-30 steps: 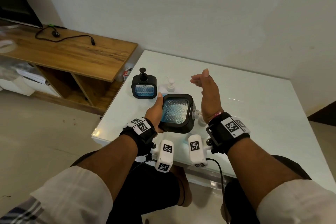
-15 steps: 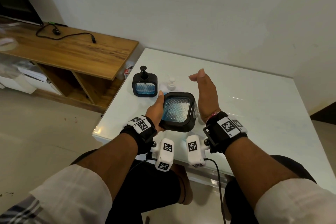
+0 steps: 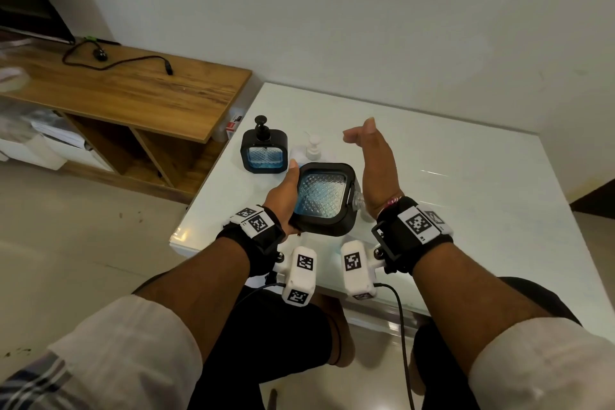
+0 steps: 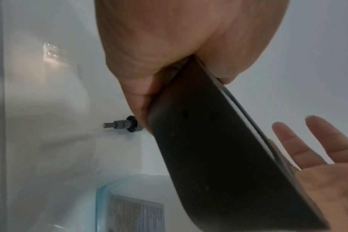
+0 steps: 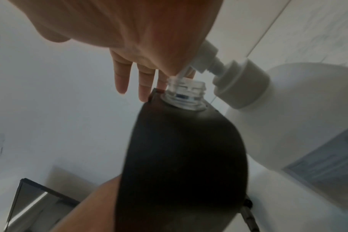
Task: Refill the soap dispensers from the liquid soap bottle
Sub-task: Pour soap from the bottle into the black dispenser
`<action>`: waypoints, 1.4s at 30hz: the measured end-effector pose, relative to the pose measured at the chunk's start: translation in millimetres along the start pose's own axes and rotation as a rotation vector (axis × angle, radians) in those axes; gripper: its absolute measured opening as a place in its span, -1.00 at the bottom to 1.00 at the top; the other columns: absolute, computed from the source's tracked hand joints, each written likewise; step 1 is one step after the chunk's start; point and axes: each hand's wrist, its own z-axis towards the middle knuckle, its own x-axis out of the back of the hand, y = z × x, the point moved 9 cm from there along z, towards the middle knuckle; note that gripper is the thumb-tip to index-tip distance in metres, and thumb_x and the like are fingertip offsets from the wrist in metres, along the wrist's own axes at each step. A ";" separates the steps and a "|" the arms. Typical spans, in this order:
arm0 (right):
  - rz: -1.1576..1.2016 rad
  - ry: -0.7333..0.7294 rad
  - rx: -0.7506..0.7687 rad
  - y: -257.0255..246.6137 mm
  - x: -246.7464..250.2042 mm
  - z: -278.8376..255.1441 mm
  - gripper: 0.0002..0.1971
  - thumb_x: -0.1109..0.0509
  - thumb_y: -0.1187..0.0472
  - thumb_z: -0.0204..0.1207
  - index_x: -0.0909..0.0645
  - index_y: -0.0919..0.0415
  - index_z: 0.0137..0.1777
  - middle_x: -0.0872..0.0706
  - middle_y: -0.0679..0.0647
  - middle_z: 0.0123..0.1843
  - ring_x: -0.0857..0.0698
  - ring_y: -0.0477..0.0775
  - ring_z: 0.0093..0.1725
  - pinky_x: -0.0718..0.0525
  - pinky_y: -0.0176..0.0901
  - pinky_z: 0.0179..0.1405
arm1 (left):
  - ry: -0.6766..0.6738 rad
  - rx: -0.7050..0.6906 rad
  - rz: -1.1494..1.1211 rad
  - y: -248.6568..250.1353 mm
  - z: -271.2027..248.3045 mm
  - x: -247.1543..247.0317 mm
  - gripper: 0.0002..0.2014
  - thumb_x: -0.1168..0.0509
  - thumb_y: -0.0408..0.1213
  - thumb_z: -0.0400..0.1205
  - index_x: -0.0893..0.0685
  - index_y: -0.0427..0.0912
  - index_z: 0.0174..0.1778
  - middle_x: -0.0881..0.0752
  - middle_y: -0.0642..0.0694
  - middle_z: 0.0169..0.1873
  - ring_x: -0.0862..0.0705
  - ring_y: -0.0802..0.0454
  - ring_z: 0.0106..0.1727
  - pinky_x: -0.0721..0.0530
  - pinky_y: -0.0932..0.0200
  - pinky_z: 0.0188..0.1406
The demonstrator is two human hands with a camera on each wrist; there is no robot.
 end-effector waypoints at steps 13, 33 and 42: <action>0.024 0.027 -0.050 5.8 7.0 0.3 -0.47 0.03 -0.15 0.75 -0.67 0.19 0.10 -0.74 0.06 0.11 -0.62 -0.25 0.07 -0.41 -0.40 0.07 | 0.000 0.002 -0.001 -2.9 -0.5 -1.2 -0.29 -0.15 0.42 0.66 -0.66 -0.11 0.44 -0.80 -0.25 0.22 -0.79 -0.26 0.14 -0.80 -0.17 -0.02; 0.081 0.070 -0.113 9.4 12.5 1.2 -0.39 0.02 -0.35 0.54 -0.66 0.11 0.06 -0.76 0.01 0.09 -0.64 -0.34 0.01 -0.43 -0.25 0.02 | -0.012 -0.005 -0.001 -5.1 -0.9 -1.0 -0.29 -0.15 0.41 0.67 -0.65 -0.12 0.44 -0.80 -0.25 0.22 -0.80 -0.24 0.12 -0.80 -0.11 -0.11; -0.017 0.034 -0.057 6.1 10.7 -2.8 -0.54 -0.08 -0.12 0.73 -0.64 0.23 -0.02 -0.75 0.09 -0.01 -0.66 -0.17 -0.02 -0.46 -0.32 -0.03 | -0.018 -0.001 -0.009 -3.6 1.0 1.3 -0.31 -0.16 0.41 0.67 -0.65 -0.10 0.44 -0.79 -0.25 0.23 -0.79 -0.24 0.10 -0.80 -0.09 -0.20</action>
